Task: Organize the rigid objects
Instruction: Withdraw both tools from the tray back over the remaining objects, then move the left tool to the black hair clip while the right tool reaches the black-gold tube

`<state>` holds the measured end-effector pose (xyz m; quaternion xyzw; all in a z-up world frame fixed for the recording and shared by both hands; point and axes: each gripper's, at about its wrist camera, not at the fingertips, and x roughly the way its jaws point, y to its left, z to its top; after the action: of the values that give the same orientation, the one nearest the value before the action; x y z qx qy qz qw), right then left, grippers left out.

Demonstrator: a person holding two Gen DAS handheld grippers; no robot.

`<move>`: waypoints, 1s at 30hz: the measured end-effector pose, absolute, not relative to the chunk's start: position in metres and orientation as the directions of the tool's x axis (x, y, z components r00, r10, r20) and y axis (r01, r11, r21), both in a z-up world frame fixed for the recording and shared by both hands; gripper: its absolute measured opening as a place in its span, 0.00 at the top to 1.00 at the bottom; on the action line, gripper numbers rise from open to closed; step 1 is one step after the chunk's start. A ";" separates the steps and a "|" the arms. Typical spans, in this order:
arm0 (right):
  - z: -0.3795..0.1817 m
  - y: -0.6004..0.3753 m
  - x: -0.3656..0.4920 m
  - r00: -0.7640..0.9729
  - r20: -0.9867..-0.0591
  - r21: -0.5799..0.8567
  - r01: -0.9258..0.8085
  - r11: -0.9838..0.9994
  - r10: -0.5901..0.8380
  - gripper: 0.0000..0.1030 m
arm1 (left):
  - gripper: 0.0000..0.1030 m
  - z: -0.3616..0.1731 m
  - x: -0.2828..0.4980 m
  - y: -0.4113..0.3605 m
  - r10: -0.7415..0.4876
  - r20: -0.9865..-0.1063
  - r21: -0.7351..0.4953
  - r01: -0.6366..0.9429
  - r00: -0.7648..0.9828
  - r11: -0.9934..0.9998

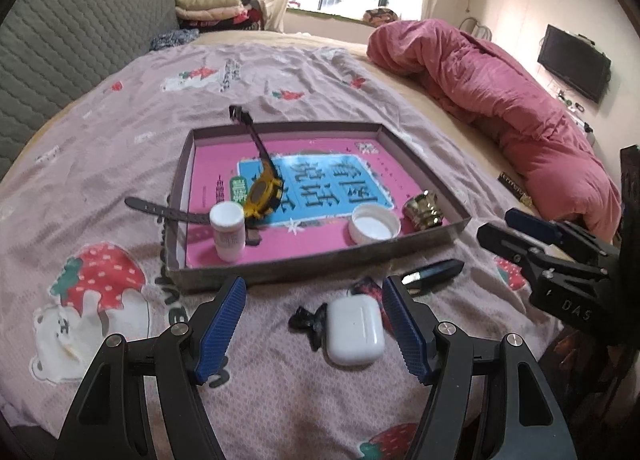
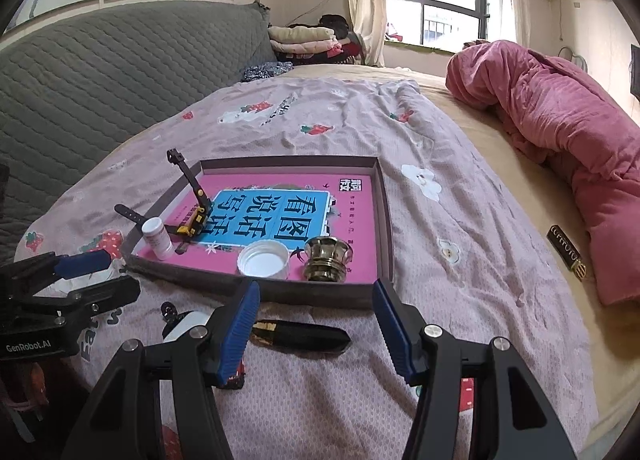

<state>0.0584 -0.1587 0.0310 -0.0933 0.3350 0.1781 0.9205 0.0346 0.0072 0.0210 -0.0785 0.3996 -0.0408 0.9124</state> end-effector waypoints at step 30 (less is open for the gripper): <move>0.011 -0.154 0.055 0.649 -0.729 -0.085 -0.402 0.912 0.218 0.43 | 0.30 -0.018 0.041 0.009 -0.107 -0.846 -0.143 -0.029 0.523 0.989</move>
<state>0.0546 -0.1537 0.0113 -0.1204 0.3820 0.1723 0.8999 0.0408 0.0091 -0.0182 -0.0694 0.4878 -0.0223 0.8699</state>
